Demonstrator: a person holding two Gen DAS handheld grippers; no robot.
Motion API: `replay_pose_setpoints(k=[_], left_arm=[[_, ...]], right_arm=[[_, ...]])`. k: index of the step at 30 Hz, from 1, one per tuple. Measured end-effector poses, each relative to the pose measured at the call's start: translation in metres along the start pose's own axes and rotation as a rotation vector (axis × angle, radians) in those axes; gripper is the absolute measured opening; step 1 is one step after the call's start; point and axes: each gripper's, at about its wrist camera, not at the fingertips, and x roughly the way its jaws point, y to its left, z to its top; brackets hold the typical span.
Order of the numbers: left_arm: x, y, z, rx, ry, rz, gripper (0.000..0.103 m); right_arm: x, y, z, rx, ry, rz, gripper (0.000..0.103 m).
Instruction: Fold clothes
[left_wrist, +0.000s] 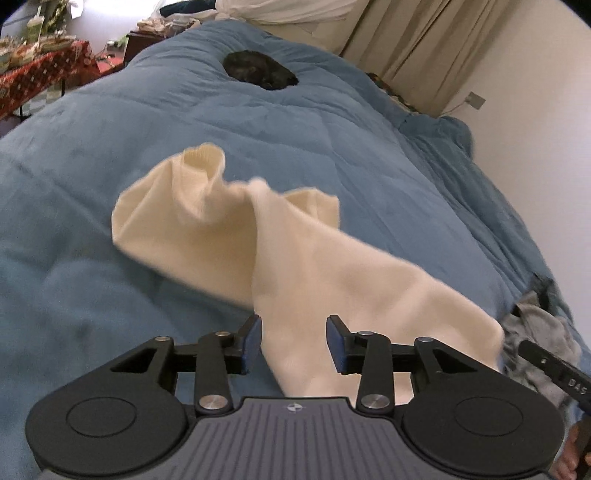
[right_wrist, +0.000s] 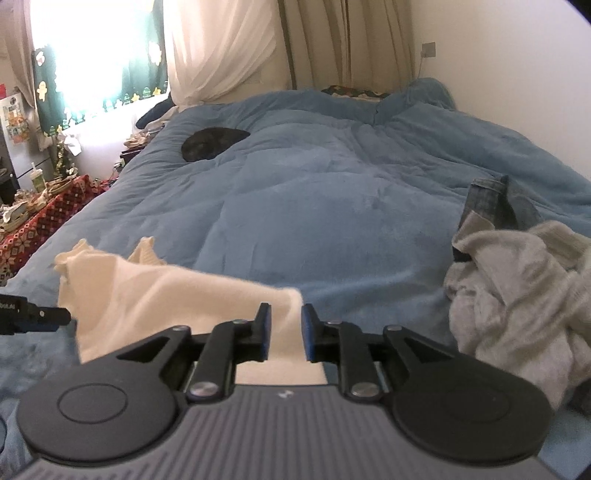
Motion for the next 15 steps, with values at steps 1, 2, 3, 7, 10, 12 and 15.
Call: replay_pose_setpoints(k=[1, 2, 3, 7, 10, 12, 15], left_arm=[[-0.005, -0.001, -0.008, -0.004, 0.003, -0.009, 0.038], [-0.01, -0.002, -0.016, -0.007, 0.008, -0.017, 0.038], [-0.014, -0.003, -0.024, -0.013, 0.014, -0.025, 0.038], [-0.03, -0.009, -0.054, -0.019, 0.026, -0.051, 0.038], [-0.043, -0.013, -0.073, -0.016, 0.033, -0.068, 0.038], [-0.053, -0.016, -0.085, -0.011, 0.035, -0.084, 0.038], [-0.068, -0.019, -0.102, -0.009, 0.045, -0.111, 0.038]], right_arm=[[-0.007, 0.0, -0.005, 0.0, 0.003, 0.002, 0.02], [-0.013, 0.001, -0.01, 0.0, 0.007, 0.005, 0.02], [-0.021, 0.001, -0.016, 0.0, 0.01, 0.009, 0.021], [-0.047, 0.006, -0.042, -0.009, 0.024, 0.03, 0.022], [-0.069, 0.015, -0.062, -0.014, 0.026, 0.053, 0.022], [-0.085, 0.021, -0.074, -0.016, 0.022, 0.069, 0.023], [-0.106, 0.029, -0.091, -0.018, 0.019, 0.095, 0.027]])
